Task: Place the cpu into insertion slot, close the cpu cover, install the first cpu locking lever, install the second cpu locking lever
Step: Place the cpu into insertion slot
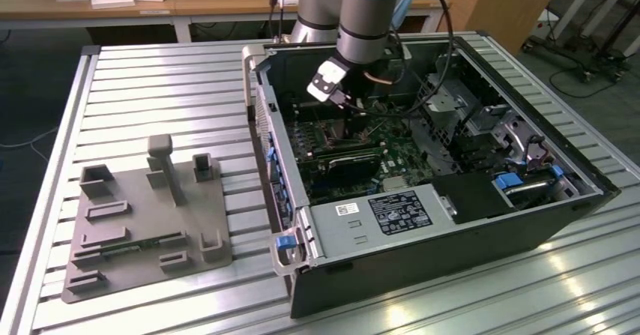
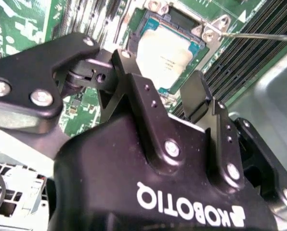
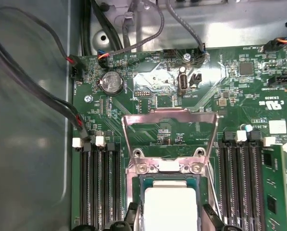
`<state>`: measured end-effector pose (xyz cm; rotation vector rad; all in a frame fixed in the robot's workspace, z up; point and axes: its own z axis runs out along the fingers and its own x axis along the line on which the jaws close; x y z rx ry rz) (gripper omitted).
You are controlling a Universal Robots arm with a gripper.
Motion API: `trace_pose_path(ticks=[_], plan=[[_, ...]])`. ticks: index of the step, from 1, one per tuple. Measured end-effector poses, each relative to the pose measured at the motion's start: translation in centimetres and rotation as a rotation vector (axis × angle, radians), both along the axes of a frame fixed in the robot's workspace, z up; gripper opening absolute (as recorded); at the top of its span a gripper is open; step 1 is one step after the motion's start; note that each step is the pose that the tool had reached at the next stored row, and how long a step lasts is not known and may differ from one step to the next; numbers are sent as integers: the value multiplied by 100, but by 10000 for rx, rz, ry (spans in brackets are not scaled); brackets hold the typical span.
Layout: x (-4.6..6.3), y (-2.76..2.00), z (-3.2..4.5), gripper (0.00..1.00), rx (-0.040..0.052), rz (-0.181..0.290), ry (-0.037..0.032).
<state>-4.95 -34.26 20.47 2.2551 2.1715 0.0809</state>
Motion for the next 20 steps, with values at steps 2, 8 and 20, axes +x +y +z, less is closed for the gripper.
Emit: trace_pose_path(ticks=[2,8,20], plan=[[0,0,42,62,1,-1,1],[3,0,137,54,1,0,6],[8,0,211,10,0,4,16]])
